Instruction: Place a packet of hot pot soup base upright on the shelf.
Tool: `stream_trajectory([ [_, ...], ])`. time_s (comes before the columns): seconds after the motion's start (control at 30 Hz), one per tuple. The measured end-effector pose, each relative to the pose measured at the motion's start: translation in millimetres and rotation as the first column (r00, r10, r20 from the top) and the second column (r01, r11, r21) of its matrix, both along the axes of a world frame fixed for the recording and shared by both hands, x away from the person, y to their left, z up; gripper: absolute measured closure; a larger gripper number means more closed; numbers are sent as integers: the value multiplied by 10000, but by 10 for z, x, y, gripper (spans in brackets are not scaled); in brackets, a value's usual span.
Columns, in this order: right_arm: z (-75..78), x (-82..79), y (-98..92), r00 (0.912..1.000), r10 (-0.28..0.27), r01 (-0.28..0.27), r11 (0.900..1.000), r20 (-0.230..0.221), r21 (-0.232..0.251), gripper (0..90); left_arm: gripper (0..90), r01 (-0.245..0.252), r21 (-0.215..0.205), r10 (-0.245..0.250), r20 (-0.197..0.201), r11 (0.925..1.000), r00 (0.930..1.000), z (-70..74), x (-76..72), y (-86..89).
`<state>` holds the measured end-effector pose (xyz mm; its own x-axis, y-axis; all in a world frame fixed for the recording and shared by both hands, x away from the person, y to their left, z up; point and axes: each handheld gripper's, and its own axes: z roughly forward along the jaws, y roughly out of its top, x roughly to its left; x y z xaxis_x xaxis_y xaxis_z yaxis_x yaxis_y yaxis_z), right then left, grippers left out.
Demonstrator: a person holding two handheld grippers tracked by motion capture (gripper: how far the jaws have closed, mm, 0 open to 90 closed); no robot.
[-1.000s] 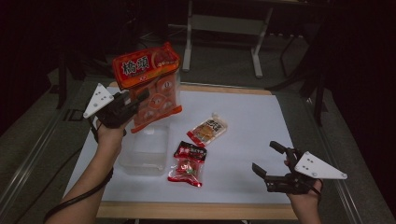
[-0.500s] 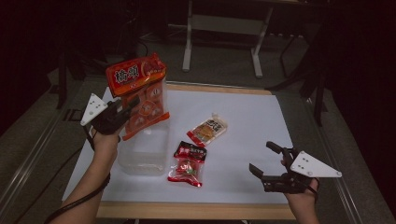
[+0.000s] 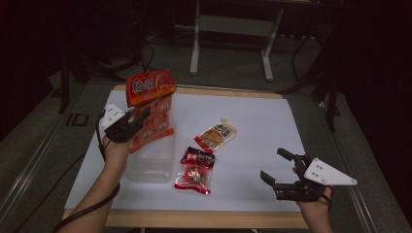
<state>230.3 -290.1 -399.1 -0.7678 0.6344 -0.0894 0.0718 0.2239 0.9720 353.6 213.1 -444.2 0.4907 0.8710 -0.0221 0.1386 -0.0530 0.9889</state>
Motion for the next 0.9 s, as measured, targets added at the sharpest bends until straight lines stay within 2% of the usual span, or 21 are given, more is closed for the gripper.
stream_trajectory([
  [0.03, 0, 2, -5, 10000, -5, 5, 10000, 3, -7, 127, 715, 53, -4, -53, -103, 10000, 9999, -27, 12, -5],
  [0.1, -3, 4, -15, 10000, -33, 33, 10000, -16, 8, 127, 715, 112, 111, -111, -45, 9999, 9999, -59, 20, -10],
  [0.27, -22, 12, -23, 10000, -20, 20, 10000, -80, 14, 127, 714, 143, 50, -142, -313, 9999, 9994, -69, 37, 8],
  [0.3, -24, 11, -22, 10000, 6, -6, 10000, -92, 34, 127, 714, 193, 196, -182, -519, 9996, 9985, -65, 43, 7],
  [0.33, -26, 10, -21, 9999, 16, -15, 10000, -124, 46, 127, 713, 220, 329, -202, -546, 9992, 9983, -64, 39, 6],
  [0.47, -25, 12, -23, 9999, 63, -62, 10000, -147, 61, 128, 711, 429, 303, -406, -708, 9986, 9967, -60, 34, 31],
  [0.57, -27, 11, -24, 9998, 82, -80, 9999, -172, 113, 128, 710, 330, 107, -316, -1057, 9994, 9939, -60, 35, 80],
  [0.7, -35, 16, -26, 9998, 103, -101, 9999, -192, 110, 129, 708, 478, 391, -439, -958, 9981, 9944, -77, 3, 107],
  [0.9, -41, 18, -12, 9996, 163, -160, 9998, -239, 116, 129, 686, 210, 44, -205, -996, 9998, 9948, -155, -22, 204],
])
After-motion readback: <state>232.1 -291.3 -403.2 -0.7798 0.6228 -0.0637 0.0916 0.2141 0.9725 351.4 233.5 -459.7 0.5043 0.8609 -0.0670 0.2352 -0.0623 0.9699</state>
